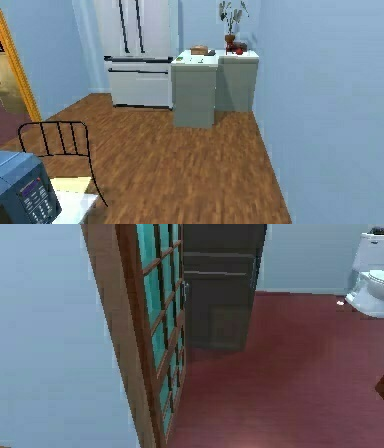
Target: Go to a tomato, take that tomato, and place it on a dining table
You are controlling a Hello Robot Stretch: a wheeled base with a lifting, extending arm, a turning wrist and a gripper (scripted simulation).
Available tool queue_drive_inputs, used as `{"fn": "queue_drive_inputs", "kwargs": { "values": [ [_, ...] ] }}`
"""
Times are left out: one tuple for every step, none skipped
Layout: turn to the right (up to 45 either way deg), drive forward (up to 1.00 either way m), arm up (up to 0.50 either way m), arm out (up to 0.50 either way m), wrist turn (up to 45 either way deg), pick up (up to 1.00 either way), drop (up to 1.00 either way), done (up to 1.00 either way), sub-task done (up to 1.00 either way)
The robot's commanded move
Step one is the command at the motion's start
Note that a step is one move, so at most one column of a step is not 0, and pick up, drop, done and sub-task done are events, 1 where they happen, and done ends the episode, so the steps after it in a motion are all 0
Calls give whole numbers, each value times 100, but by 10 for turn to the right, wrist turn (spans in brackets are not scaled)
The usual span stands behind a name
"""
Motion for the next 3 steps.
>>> {"fn": "queue_drive_inputs", "kwargs": {
  "values": [
    [90,0,0,0,0,0,0,0,0],
    [0,100,0,0,0,0,0,0,0],
    [30,0,0,0,0,0,0,0,0]
  ]
}}
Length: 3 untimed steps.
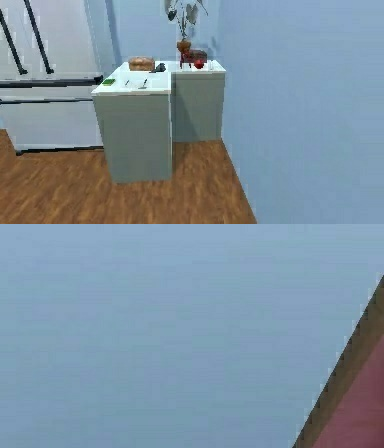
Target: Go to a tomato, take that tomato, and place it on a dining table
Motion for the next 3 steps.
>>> {"fn": "queue_drive_inputs", "kwargs": {
  "values": [
    [0,100,0,0,0,0,0,0,0],
    [90,0,0,0,0,0,0,0,0],
    [0,10,0,0,0,0,0,0,0]
  ]
}}
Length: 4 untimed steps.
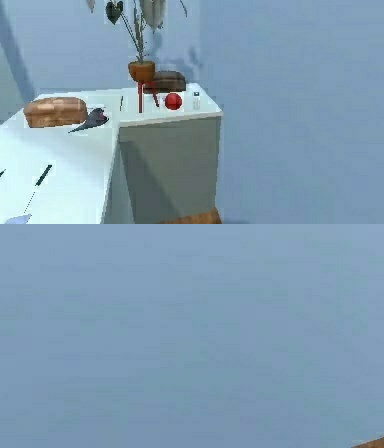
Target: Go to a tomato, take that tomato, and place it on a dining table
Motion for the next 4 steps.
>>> {"fn": "queue_drive_inputs", "kwargs": {
  "values": [
    [-450,0,0,0,0,0,0,0,0],
    [-450,0,0,0,0,0,0,0,0],
    [450,0,0,0,0,0,0,0,0],
    [390,0,0,0,0,0,0,0,0]
  ]
}}
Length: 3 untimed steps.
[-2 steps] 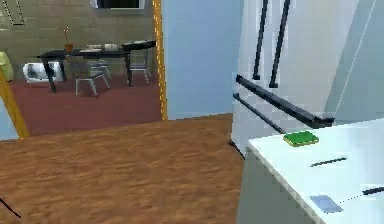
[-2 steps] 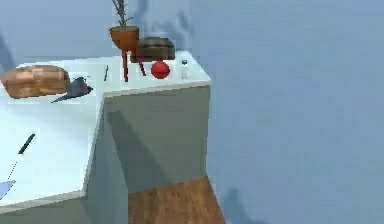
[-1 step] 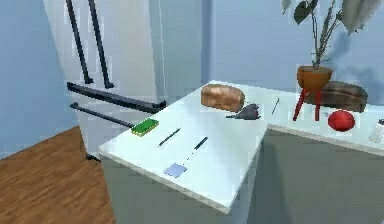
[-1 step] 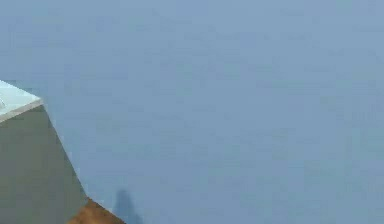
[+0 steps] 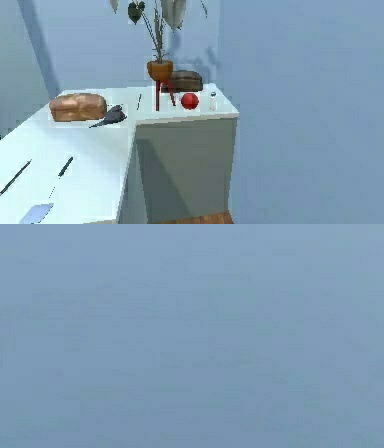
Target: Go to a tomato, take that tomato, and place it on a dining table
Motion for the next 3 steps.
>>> {"fn": "queue_drive_inputs", "kwargs": {
  "values": [
    [0,35,0,0,0,0,0,0,0],
    [-60,0,0,0,0,0,0,0,0],
    [0,40,0,0,0,0,0,0,0]
  ]
}}
